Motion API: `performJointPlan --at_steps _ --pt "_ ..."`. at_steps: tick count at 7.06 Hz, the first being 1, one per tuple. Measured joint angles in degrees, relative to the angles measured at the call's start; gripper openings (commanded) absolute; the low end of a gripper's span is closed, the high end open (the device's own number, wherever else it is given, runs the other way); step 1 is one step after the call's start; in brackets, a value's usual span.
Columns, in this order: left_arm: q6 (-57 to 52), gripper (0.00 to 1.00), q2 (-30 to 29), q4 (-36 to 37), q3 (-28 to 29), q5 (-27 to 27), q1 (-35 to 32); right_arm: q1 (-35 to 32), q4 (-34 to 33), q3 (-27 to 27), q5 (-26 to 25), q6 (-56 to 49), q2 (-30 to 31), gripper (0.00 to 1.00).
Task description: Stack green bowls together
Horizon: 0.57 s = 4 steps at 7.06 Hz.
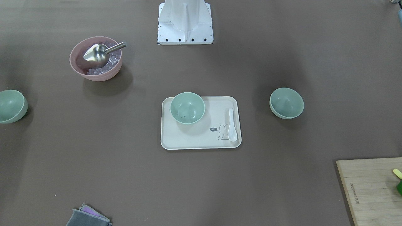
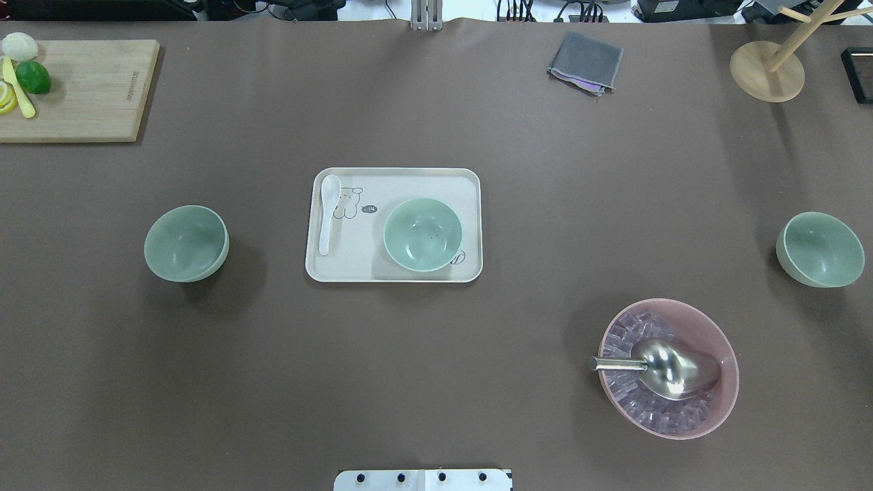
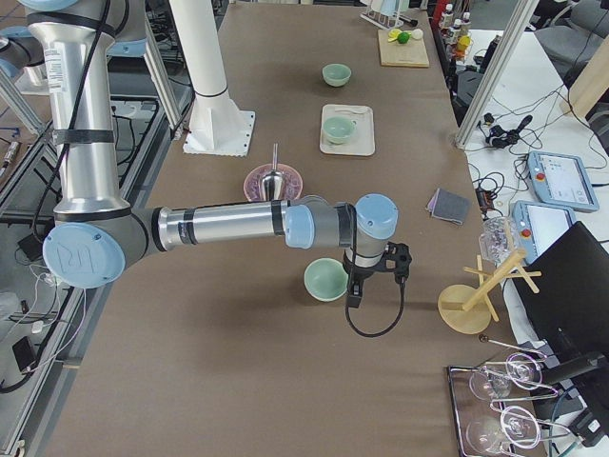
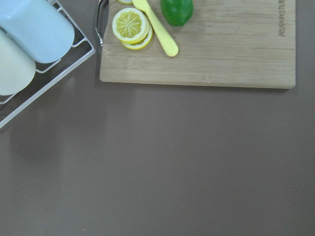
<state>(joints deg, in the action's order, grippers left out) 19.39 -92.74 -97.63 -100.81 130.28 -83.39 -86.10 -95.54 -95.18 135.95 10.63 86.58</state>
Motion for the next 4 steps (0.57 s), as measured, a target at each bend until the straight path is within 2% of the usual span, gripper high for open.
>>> performJointPlan --at_steps 2,4 --pt "11.25 0.98 -1.70 -3.29 -0.43 0.25 5.15 0.93 -0.20 0.33 -0.02 1.31 -1.22 1.00" --pt "16.73 0.98 -4.80 -6.87 -0.45 0.36 12.33 1.66 -0.12 0.42 -0.01 2.17 -1.46 1.00"
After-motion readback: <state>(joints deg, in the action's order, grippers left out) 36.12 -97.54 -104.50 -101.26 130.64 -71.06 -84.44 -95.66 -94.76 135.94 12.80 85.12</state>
